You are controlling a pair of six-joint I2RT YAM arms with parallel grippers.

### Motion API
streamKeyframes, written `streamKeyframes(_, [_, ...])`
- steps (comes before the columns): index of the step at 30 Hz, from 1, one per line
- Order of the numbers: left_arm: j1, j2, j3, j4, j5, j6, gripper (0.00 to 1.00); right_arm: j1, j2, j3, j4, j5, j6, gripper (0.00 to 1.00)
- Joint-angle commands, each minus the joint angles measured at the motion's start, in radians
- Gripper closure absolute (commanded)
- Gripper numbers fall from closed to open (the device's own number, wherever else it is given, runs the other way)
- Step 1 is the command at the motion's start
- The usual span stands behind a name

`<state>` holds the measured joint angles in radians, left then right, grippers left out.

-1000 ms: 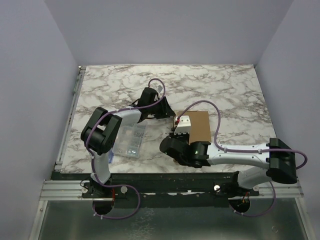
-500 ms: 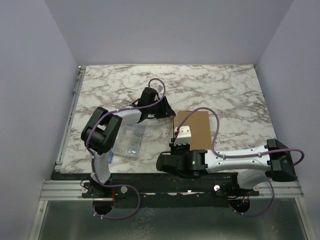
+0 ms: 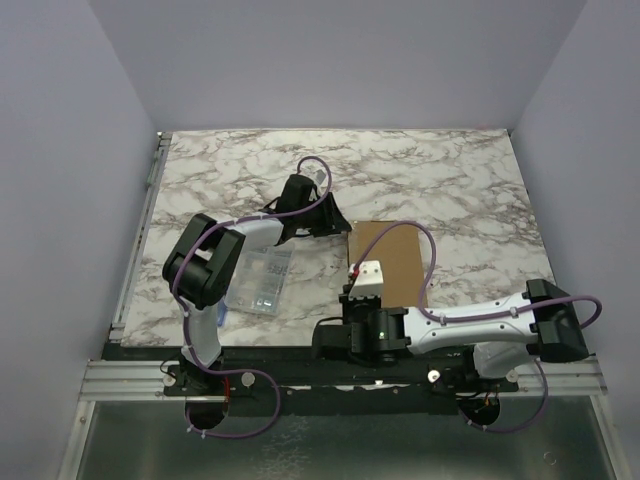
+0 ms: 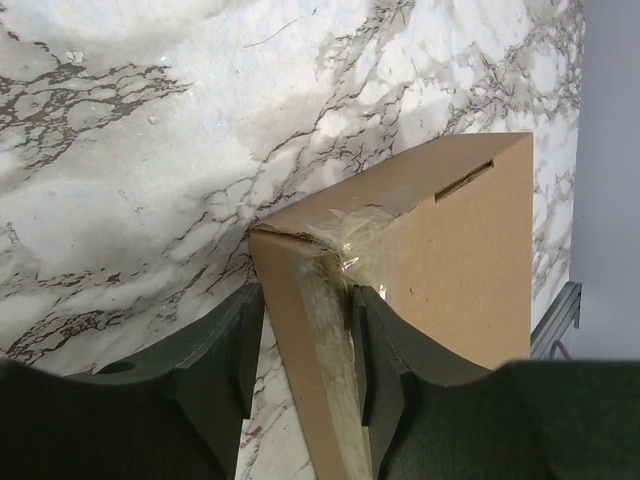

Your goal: Unpack the express box

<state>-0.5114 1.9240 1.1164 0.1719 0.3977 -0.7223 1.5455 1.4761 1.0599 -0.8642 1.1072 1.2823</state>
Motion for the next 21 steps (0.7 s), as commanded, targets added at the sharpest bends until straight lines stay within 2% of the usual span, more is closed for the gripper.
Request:
streamKeyframes(1, [0.001, 0.074, -0.022, -0.108, -0.173, 0.075, 0.54, 0.014, -0.011, 0.049, -0.034, 0.072, 0.02, 1.0])
streamKeyframes(4, [-0.01, 0.054, -0.007, -0.116, -0.152, 0.095, 0.48, -0.025, -0.042, 0.017, 0.099, 0.112, -0.124, 0.99])
streamKeyframes(10, [0.016, -0.123, 0.055, -0.219, -0.153, 0.207, 0.23, -0.122, -0.134, -0.134, 0.535, 0.054, -0.463, 0.99])
streamKeyframes(14, [0.059, -0.294, 0.012, -0.247, -0.168, 0.218, 0.11, -0.152, -0.117, -0.146, 0.595, 0.066, -0.498, 0.99])
streamKeyframes(18, [0.074, -0.433, -0.074, -0.261, -0.152, 0.19, 0.09, -0.192, -0.092, -0.154, 0.721, 0.066, -0.616, 0.99])
streamKeyframes(21, [0.072, -0.466, -0.143, -0.227, -0.099, 0.148, 0.1, -0.206, -0.101, -0.16, 0.827, 0.064, -0.72, 0.99])
